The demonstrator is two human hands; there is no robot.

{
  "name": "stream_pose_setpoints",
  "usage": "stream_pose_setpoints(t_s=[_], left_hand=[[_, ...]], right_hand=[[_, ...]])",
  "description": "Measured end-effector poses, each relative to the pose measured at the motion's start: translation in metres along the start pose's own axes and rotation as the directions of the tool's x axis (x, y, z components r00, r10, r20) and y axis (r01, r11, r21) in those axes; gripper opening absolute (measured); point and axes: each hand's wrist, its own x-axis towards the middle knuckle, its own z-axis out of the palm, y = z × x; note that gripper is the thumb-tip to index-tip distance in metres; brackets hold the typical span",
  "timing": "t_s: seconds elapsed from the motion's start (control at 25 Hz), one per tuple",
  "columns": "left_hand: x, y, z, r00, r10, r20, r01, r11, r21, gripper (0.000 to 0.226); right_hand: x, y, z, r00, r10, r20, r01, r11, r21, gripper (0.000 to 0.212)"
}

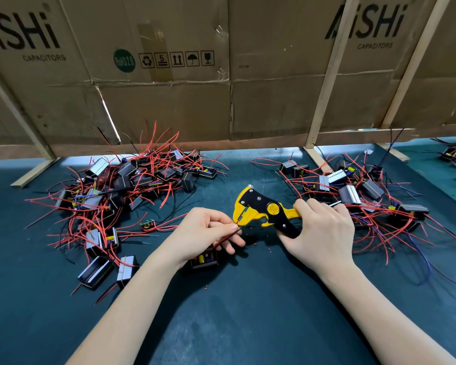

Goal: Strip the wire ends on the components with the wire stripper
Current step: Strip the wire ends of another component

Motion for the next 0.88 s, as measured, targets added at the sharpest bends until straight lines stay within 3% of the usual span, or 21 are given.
stream_pose_setpoints(t_s=[0.48,0.88], left_hand=[[-0.002,0.001,-0.007,0.998,0.023,0.054,-0.025,0.999,0.039,0.016],[-0.006,0.007,-0.016,0.995,-0.009,0.098,0.002,0.998,0.068,0.018]], right_hand=[[0.0,-0.005,0.0,0.998,0.043,0.039,-0.045,0.998,0.036,0.05],[-0.001,-0.009,-0.001,0.972,0.138,0.188,-0.148,0.988,0.038,0.049]])
